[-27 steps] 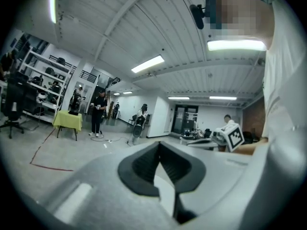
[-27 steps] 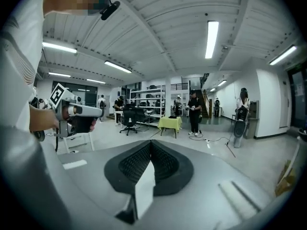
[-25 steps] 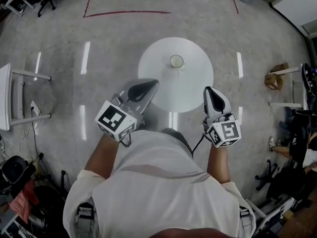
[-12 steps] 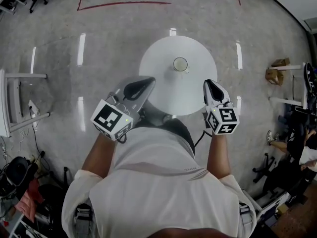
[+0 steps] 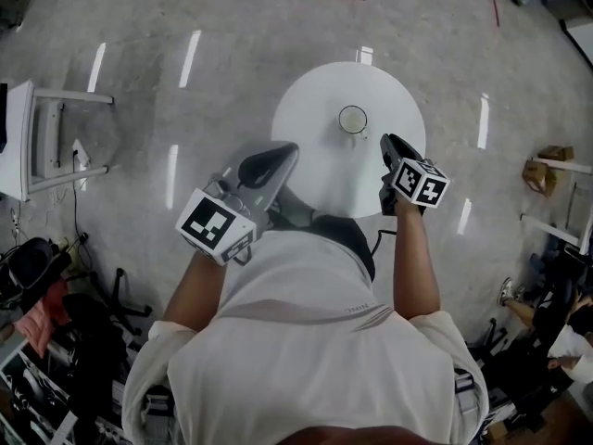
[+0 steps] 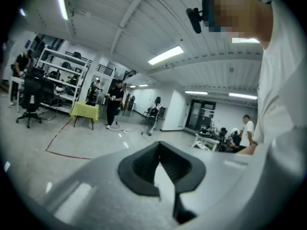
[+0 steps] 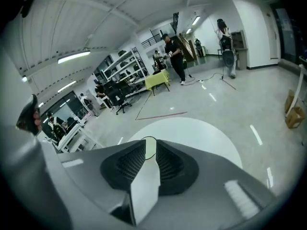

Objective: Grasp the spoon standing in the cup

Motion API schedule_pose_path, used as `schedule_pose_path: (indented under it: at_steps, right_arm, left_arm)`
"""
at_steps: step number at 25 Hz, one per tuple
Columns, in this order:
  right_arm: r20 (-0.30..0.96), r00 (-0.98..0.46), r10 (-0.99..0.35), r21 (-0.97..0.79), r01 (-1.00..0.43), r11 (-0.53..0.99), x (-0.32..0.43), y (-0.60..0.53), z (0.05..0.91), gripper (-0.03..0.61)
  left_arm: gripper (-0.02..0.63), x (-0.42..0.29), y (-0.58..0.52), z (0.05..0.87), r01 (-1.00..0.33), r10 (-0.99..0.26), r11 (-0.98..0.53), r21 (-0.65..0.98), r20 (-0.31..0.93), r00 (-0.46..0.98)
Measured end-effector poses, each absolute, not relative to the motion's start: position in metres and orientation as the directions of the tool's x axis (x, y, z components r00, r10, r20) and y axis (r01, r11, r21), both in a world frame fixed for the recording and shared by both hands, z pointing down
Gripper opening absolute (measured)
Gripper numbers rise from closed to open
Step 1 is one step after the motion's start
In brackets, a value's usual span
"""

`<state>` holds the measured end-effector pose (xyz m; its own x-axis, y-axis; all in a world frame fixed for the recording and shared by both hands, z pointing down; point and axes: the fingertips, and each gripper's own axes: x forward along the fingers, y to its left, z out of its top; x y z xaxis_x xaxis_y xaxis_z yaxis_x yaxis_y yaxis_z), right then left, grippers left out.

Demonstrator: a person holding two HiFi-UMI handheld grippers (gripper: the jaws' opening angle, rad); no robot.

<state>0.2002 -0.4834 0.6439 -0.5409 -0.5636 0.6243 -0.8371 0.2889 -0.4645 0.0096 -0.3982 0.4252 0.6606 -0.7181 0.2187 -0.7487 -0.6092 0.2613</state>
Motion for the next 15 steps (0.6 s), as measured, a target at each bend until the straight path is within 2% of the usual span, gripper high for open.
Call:
schedule_pose_path:
  at_steps: [7,12,15]
  right_arm:
    - [0.700,-0.564,-0.438,-0.481,-0.826,0.296,0.174,-0.498,0.700,0.110]
    - [0.709,-0.583,-0.396,-0.509,-0.812,0.285,0.159,-0.501,0.721,0.108]
    - [0.716,-0.589,-0.374,-0.513,-0.808,0.289,0.149,-0.500,0.727,0.083]
  left_arm:
    - [0.002,-0.009,-0.390,0.435,-0.794,-0.761,-0.542,0.276,0.238,0.603]
    - [0.002,-0.021,-0.389,0.438,-0.807,-0.781,-0.520,0.282,0.225,0.582]
    - [0.002,-0.026,-0.386,0.437,-0.803,-0.782,-0.526,0.280,0.211,0.586]
